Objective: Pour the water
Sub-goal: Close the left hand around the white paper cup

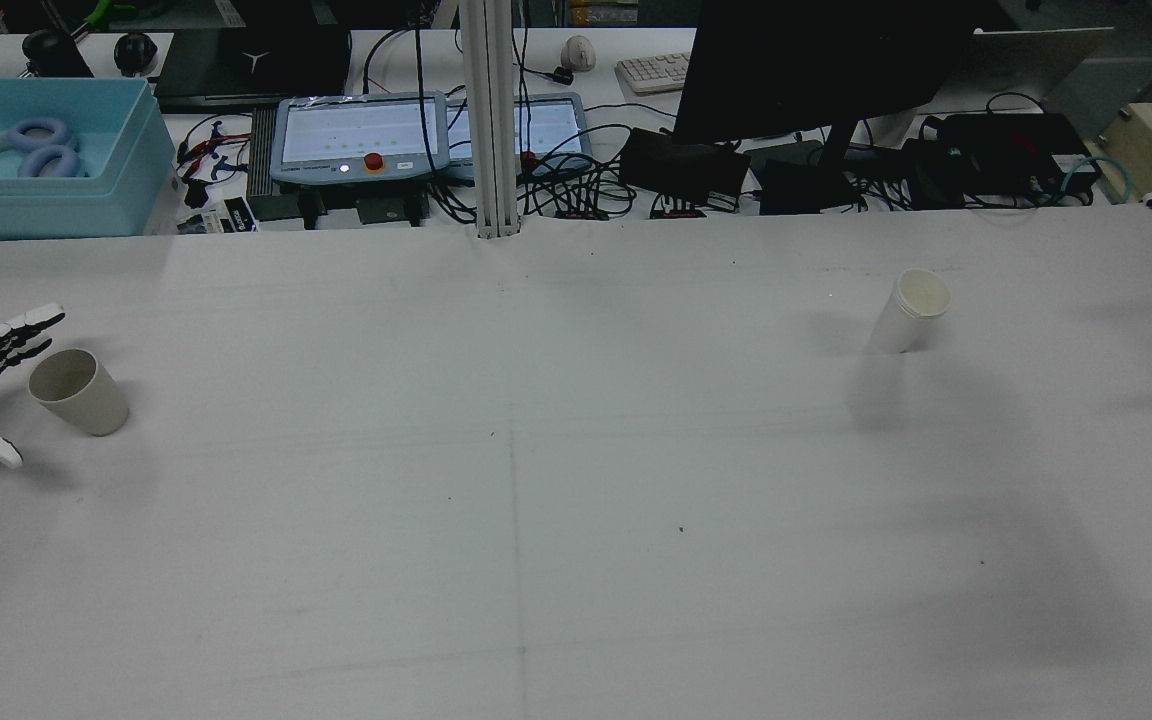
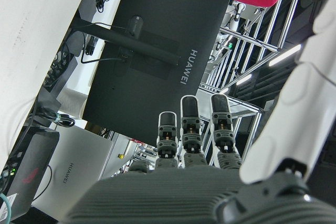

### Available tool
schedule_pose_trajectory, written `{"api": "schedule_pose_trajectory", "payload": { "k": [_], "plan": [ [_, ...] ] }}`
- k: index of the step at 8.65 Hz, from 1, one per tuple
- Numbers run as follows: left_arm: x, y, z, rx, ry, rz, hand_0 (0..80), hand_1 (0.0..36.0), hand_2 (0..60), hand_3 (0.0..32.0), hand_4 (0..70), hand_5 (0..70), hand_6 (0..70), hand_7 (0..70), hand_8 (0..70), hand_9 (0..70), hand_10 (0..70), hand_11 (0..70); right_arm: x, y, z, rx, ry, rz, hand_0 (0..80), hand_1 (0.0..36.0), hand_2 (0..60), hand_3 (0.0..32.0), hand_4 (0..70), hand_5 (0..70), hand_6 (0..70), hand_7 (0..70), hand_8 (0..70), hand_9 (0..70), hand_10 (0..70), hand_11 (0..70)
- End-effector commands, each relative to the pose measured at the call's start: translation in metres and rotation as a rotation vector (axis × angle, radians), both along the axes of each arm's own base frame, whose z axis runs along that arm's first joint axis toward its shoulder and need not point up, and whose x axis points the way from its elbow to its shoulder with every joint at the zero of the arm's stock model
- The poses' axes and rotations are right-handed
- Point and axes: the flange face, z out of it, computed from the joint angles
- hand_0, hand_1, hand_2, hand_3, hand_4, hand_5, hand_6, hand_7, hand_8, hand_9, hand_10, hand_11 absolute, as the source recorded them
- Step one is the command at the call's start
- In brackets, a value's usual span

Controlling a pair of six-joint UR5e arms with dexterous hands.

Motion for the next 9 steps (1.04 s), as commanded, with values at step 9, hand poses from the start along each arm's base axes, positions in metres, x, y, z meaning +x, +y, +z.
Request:
{"api": "schedule_pose_trajectory", "payload": {
  "k": [9],
  "plan": [
    [0.070, -0.020, -0.021, -0.007, -0.002, 0.074, 67.0, 13.7, 0.0, 0.0, 28.0, 10.9, 5.7, 10.9, 4.1, 1.4, 4.9, 9.3, 0.011, 0.000, -0.001, 0.003, -0.003, 0.022, 50.3, 8.2, 0.0, 0.0, 25.2, 20.1, 22.6, 26.8, 17.1, 18.0, 0.0, 0.0]
  ]
}}
